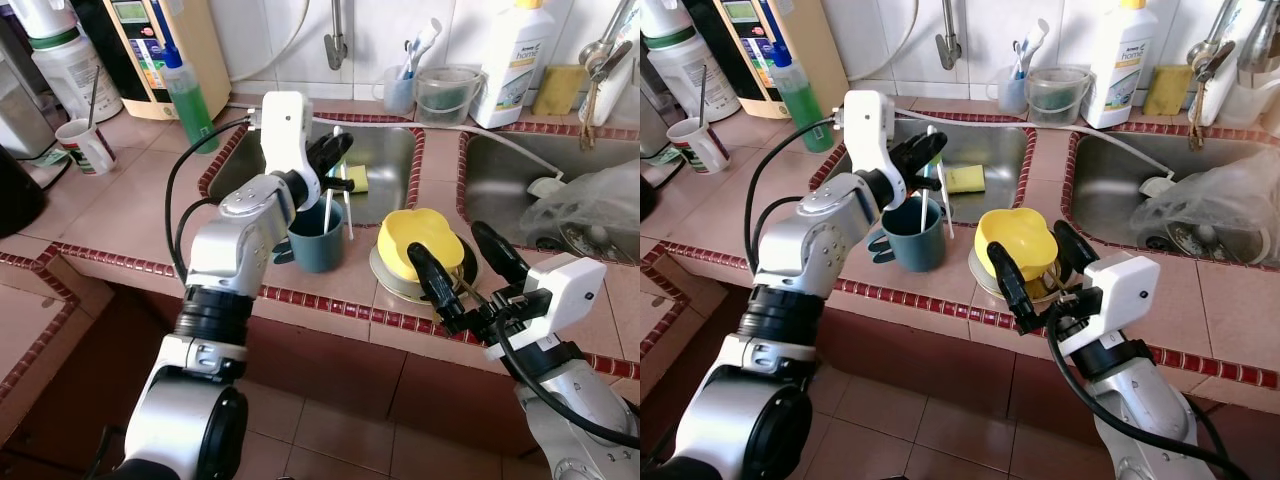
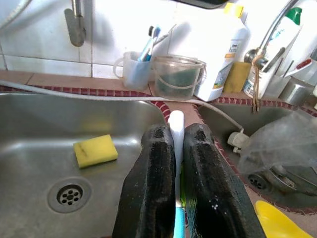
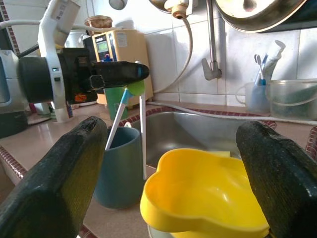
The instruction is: Kitchen organization
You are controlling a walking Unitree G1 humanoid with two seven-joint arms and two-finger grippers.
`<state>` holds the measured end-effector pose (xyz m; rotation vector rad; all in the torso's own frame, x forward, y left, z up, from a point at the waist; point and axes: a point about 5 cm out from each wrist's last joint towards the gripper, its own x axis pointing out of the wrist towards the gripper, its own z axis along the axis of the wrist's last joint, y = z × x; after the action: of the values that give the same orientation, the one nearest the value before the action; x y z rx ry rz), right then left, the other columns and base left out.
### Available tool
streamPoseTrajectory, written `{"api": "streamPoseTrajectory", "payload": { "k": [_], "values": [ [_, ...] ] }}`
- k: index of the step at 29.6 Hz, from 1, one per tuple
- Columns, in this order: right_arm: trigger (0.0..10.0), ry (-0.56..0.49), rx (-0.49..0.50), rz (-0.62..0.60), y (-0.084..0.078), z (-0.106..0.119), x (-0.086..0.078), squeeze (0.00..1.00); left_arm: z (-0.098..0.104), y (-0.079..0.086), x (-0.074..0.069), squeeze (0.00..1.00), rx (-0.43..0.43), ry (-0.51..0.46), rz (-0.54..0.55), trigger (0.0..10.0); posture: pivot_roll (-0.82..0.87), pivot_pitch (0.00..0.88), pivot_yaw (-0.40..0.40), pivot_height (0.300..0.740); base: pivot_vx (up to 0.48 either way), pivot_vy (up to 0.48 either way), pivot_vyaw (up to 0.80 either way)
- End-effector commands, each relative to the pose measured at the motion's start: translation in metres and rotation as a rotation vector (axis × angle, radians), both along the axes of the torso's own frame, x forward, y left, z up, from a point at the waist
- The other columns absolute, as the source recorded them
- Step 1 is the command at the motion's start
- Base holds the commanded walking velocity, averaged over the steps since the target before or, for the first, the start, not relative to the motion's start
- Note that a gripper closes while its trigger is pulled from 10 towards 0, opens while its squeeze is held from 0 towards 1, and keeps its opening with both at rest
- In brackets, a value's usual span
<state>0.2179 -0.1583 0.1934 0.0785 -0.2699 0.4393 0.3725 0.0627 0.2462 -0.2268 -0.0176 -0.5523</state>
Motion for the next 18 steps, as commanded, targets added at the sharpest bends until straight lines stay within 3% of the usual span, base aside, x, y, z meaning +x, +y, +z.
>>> {"api": "streamPoseTrajectory", "payload": {
  "k": [1,5,7,18],
  "values": [
    [10.0,-0.005,0.005,0.013,0.0,0.001,0.001,0.0,0.01,0.008,-0.003,0.0,-0.026,-0.054,0.008,10.0,0.01,0.064,0.102,0.74,0.0,0.0,0.0],
    [10.0,-0.005,0.005,0.023,0.002,0.001,0.004,0.0,0.022,0.015,-0.004,0.0,-0.095,-0.11,0.022,10.0,0.01,0.063,0.094,0.74,0.0,0.0,0.0],
    [10.0,-0.005,0.004,0.029,0.002,0.001,0.005,0.0,0.039,0.016,-0.005,0.0,-0.179,-0.177,0.002,10.0,0.02,0.059,0.085,0.74,0.0,0.0,0.0],
    [10.0,-0.014,0.003,0.044,0.003,0.002,0.008,0.0,0.066,-0.005,-0.01,0.0,-0.255,-0.272,-0.109,10.0,0.02,0.052,0.078,0.74,0.0,0.0,0.0]
  ]
}}
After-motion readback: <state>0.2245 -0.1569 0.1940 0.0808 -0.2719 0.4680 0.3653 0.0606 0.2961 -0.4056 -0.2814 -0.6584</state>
